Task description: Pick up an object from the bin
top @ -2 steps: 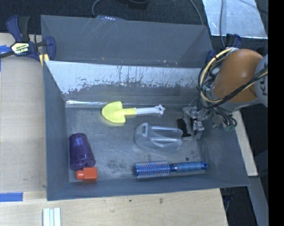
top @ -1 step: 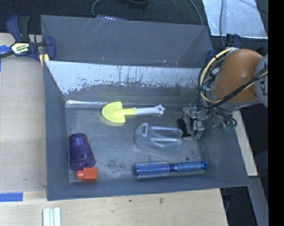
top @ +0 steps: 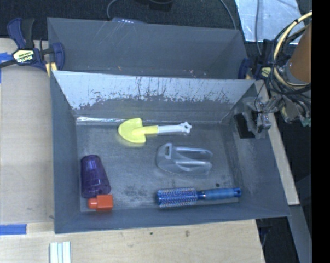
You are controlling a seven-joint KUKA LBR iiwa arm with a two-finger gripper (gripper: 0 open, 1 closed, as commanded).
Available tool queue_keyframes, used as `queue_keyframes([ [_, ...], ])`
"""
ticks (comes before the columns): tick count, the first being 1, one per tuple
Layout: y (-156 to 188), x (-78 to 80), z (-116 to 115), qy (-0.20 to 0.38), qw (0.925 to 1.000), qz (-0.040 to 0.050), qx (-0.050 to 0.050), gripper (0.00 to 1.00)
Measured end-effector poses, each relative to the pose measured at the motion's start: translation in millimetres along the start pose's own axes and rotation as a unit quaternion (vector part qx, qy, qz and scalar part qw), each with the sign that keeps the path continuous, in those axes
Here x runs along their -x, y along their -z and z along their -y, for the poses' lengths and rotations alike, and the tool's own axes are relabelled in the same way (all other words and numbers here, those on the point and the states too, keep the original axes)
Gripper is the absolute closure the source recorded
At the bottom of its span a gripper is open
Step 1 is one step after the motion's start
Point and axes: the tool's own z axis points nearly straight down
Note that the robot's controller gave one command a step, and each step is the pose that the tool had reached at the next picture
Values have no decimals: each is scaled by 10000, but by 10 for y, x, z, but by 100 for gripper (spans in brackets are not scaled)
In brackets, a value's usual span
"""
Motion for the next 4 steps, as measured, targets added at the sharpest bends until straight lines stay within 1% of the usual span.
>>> queue_keyframes([
  [1,-25,-11,-7,-3,10000,-23,14,0],
  [2,-25,-11,-6,-4,10000,-23,14,0],
  [3,-458,8,-152,372,9993,10,-2,0],
  [4,-962,-68,-372,-50,10000,-3,10,100],
])
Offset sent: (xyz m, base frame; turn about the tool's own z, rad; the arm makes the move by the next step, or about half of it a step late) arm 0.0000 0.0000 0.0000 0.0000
